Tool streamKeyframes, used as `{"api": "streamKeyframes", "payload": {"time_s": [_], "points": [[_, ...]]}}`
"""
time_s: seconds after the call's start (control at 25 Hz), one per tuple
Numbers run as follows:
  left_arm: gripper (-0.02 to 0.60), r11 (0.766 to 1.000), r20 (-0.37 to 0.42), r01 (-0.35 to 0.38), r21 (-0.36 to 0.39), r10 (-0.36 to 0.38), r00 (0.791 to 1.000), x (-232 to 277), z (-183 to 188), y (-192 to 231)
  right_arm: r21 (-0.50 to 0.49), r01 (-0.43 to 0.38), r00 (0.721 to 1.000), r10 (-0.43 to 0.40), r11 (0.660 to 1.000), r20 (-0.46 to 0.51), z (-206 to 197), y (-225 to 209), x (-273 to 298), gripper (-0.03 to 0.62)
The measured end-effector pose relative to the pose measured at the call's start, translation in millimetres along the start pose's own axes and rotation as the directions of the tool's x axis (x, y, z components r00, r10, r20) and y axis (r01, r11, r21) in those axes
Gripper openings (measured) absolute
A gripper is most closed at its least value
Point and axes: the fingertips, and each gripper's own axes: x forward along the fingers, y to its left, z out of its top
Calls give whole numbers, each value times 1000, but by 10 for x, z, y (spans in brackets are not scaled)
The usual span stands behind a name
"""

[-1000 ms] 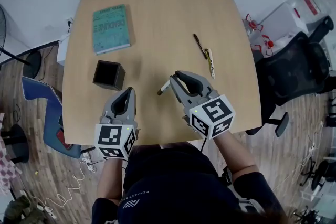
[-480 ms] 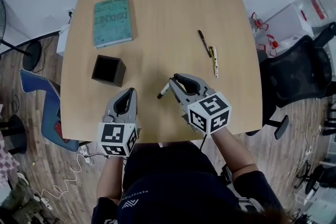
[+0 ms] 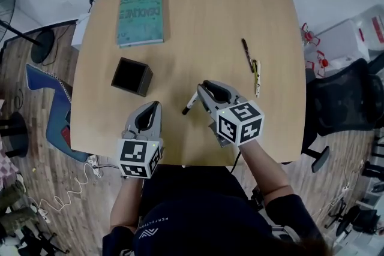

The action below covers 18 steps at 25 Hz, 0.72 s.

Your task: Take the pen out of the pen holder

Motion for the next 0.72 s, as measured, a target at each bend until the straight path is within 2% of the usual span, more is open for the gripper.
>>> {"api": "streamKeyframes", "payload": {"time_s": [0.44,0.72], "points": [[5,999,-51,-33,-35,31,998,77,-197,63,-20,-19,990,16,1000,-139,-305,-27,387,67],[5,997,-74,-56,-62,51,996,88,-297,143,-102,-22,973,-2,995,-230,-536,-2,552,67]]}}
